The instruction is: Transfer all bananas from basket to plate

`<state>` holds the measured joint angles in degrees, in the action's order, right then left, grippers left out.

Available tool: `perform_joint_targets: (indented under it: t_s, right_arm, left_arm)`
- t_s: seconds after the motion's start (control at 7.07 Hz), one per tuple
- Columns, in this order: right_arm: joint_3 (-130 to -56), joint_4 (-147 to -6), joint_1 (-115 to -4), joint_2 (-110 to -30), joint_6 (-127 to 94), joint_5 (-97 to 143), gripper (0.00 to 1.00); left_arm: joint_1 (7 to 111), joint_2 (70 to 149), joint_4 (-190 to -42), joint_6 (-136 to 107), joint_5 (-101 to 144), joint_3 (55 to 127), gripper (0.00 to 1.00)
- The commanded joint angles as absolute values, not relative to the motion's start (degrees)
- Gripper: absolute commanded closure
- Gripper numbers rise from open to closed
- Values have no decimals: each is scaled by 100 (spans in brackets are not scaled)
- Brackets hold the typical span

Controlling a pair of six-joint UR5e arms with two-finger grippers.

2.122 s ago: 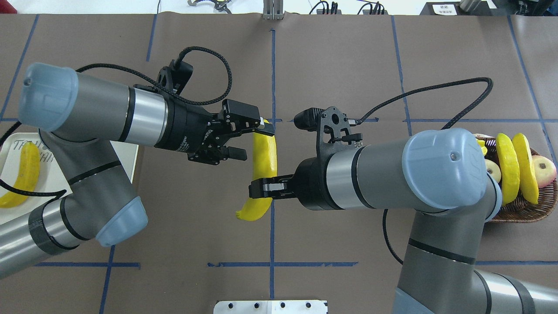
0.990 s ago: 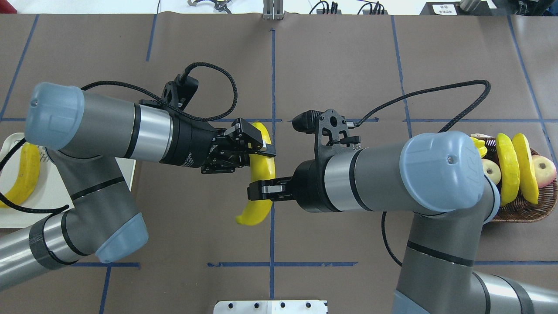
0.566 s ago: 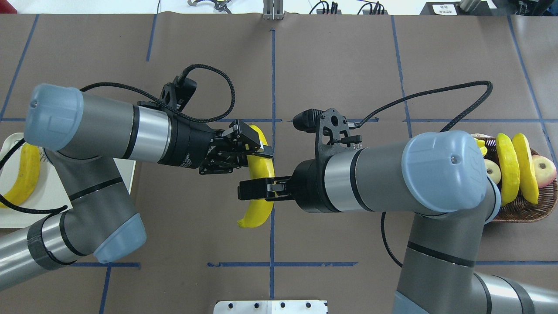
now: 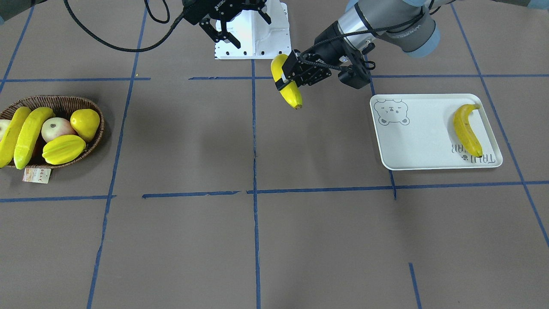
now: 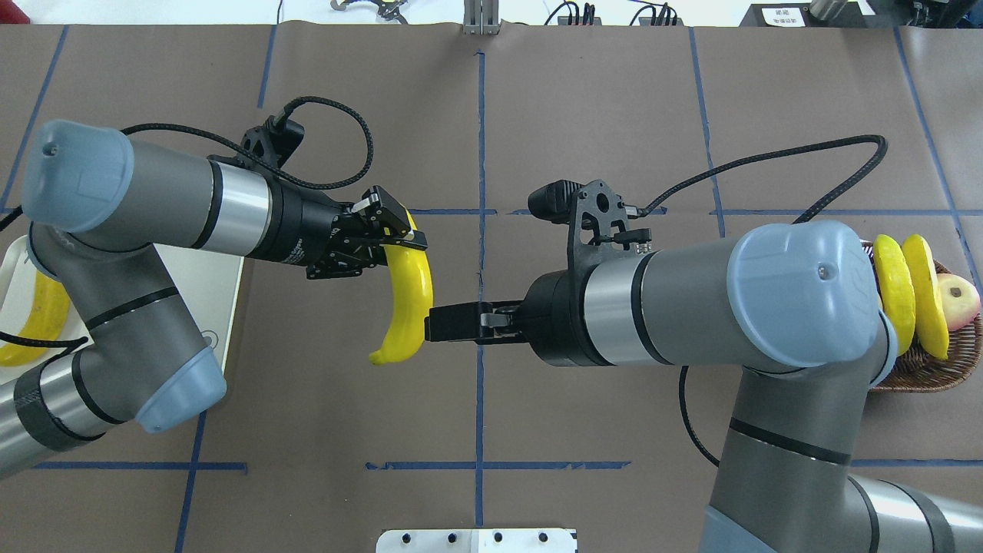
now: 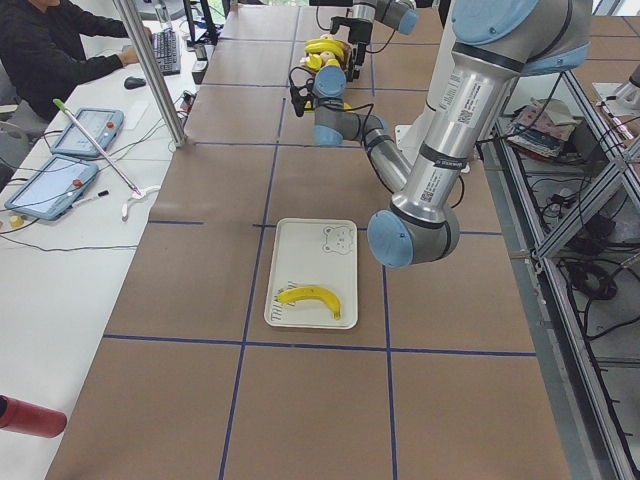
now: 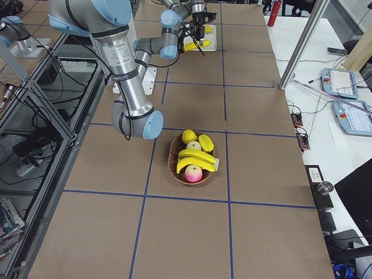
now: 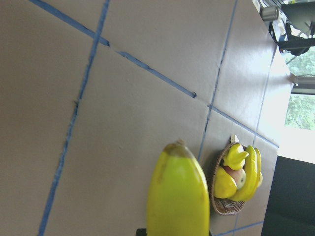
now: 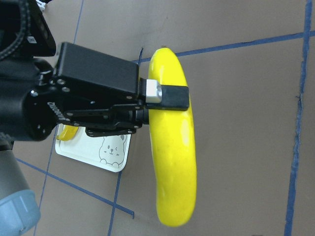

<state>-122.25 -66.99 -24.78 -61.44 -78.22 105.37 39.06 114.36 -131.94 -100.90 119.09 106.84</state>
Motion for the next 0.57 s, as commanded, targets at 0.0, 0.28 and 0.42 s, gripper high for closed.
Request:
perform_joint_targets:
  t_s: [0.0, 0.28, 0.42]
  right_arm:
    - [-12252, -6706, -2662, -6362, -7814, 10529, 0]
    - [-12226, -6706, -2742, -6416, -7805, 10538, 0]
    - [-12208, -6706, -2742, -6416, -7805, 10538, 0]
  left_arm:
    - [4287, 10667, -11739, -8681, 11901, 11150, 100]
    - [4875, 9331, -11523, -7285, 11900, 11181, 100]
    - [5122, 8986, -11531, -6494, 11883, 10953, 100]
